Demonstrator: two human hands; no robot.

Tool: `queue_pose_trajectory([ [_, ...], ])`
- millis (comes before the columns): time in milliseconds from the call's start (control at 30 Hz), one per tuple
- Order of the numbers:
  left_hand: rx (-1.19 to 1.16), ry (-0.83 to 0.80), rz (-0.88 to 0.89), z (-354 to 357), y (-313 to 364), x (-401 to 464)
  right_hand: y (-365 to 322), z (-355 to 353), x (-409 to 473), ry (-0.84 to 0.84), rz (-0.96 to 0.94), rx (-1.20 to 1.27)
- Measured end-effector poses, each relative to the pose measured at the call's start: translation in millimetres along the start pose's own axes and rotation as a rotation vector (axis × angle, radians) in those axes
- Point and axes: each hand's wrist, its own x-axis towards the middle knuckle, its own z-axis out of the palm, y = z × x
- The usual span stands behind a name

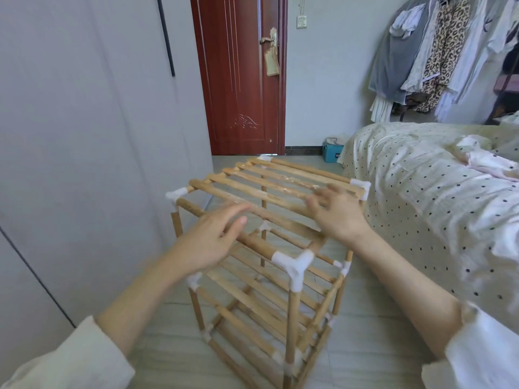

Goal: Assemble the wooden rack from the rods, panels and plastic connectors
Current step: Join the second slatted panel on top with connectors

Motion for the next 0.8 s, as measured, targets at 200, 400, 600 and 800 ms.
queue_pose_trajectory([
  [200,0.38,-0.058,-0.219,8,-74,15,-29,41,-37,-0.219,-0.083,-0.31],
  [400,0.507,0.071,0.011,33,-35,11,15,12,-8,-0.287,-0.173,-0.312],
  [600,0.357,-0.084,0.279,9,-27,16,44,-11,11,-0.253,-0.115,-0.213],
  [800,0.225,0.039,0.075,-15,-70,20,49,4,16,-0.147,-0.108,-0.276],
])
